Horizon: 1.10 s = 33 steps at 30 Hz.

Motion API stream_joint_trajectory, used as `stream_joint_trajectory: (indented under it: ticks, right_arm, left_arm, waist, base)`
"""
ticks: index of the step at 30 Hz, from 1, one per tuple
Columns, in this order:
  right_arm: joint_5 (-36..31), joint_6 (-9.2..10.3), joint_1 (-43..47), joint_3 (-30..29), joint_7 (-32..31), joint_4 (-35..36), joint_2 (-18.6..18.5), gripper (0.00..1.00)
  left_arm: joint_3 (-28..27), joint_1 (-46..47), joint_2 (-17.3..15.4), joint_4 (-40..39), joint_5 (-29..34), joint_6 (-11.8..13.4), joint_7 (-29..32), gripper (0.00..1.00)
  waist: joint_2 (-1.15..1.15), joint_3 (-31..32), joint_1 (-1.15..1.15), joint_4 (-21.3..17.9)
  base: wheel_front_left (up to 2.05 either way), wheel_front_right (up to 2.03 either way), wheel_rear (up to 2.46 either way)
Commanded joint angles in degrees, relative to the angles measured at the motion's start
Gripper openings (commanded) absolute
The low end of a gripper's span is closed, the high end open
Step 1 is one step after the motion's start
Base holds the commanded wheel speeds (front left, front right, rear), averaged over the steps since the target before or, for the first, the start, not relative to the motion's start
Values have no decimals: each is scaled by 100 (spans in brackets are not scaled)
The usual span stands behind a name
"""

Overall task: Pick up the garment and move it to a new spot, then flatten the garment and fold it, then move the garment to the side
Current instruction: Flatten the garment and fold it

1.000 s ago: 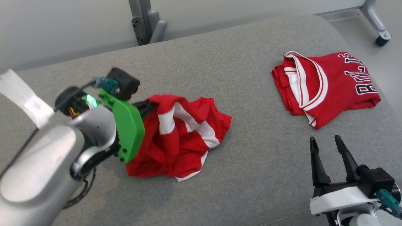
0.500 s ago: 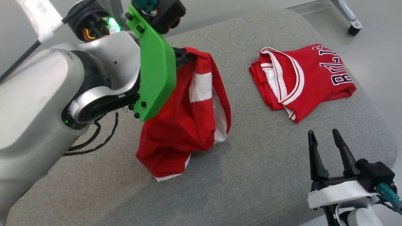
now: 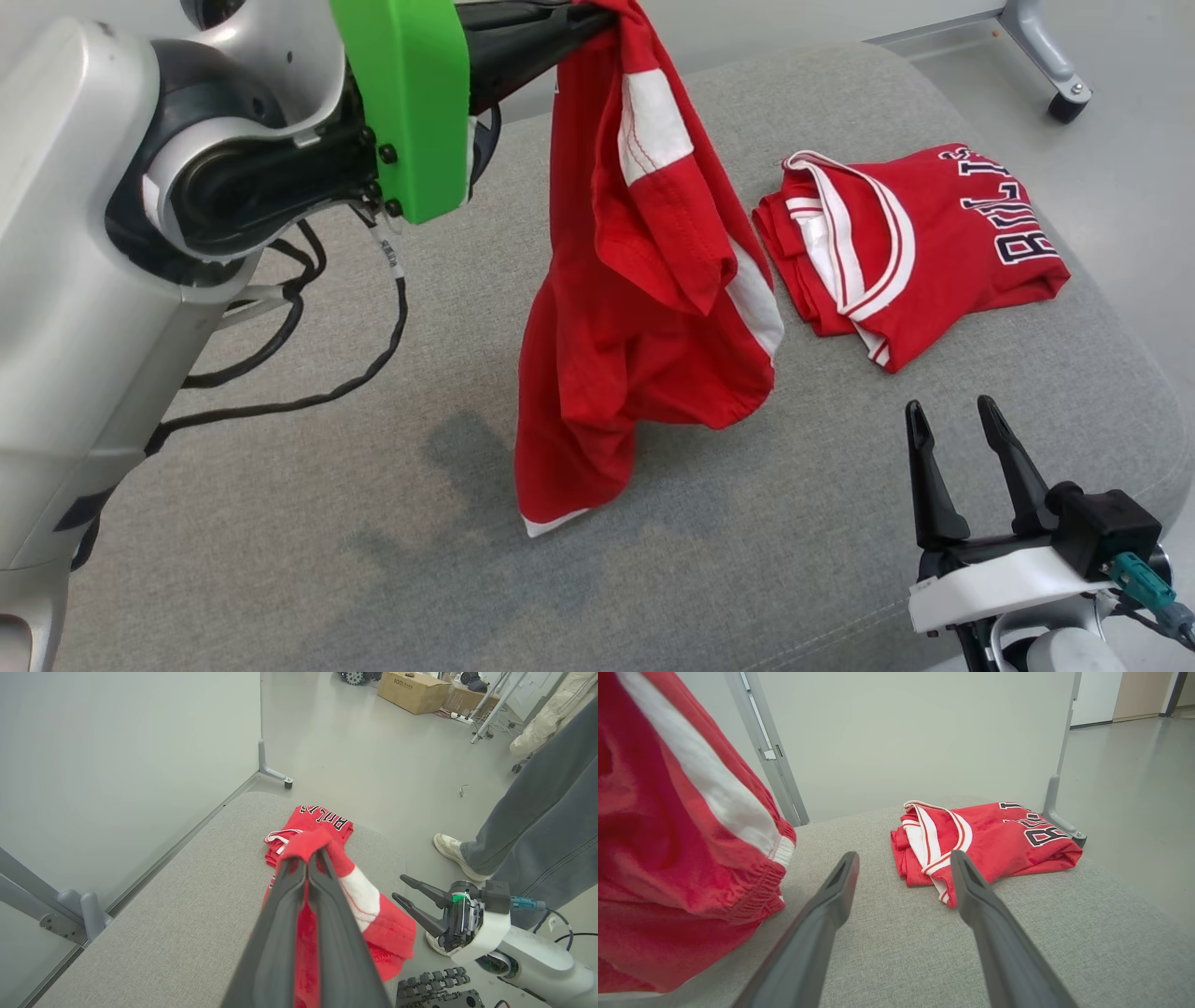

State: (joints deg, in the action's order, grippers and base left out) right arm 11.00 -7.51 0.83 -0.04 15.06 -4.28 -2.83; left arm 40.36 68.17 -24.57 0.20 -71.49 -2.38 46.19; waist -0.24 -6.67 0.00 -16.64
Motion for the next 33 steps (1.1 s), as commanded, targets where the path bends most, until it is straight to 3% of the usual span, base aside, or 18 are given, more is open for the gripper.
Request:
stream_joint_trajectory:
  ticks: [1,6,11,15,21,27,29,31,32,33]
  right_arm:
    - [48,4,-45,-12,15,-6,-15,100]
    - [46,4,-16,-15,15,-27,-15,100]
    - [16,4,99,-11,15,-80,-13,100]
    - [-47,4,75,24,15,-104,-14,100]
    - [-216,4,-104,133,15,-122,-14,100]
    - [-327,4,-165,182,15,-149,-15,100]
    - [-312,4,-154,173,15,-163,-15,100]
    - [-310,4,-94,193,15,-175,-14,100]
    - [-317,4,-63,195,15,-180,-15,100]
    - [-323,4,-32,195,15,-182,-15,100]
  left_arm:
    - [-38,-86,20,22,-52,35,-35,0]
    - [23,-706,-471,239,-319,8,236,0]
    - [308,-1846,-1653,346,-432,-13,762,0]
    - [552,-2672,-2244,602,-443,-67,842,0]
    - [829,-3165,-2453,871,-141,-187,663,0]
    - [822,-2998,-2101,1230,167,-285,123,0]
    - [853,-2962,-1933,1458,471,-363,-352,0]
    - [798,-3040,-1816,1633,454,-373,-586,12]
    - [770,-3093,-1768,1692,417,-380,-685,31]
    - [718,-3128,-1717,1757,402,-384,-819,84]
  waist:
    - [24,0,0,10]
    - [24,-3,0,18]
    - [24,-23,0,79]
    - [24,-111,0,227]
    - [24,-263,0,475]
    - [24,-236,0,683]
    - [24,-185,0,764]
    - [24,-138,0,800]
    - [24,-118,0,816]
    - [24,-98,0,831]
  base:
    - [0,0,0]
    - [0,0,0]
    - [0,0,0]
    - [0,0,0]
    - [0,0,0]
    - [0,0,0]
    - [0,0,0]
    - [0,0,0]
    - [0,0,0]
    - [0,0,0]
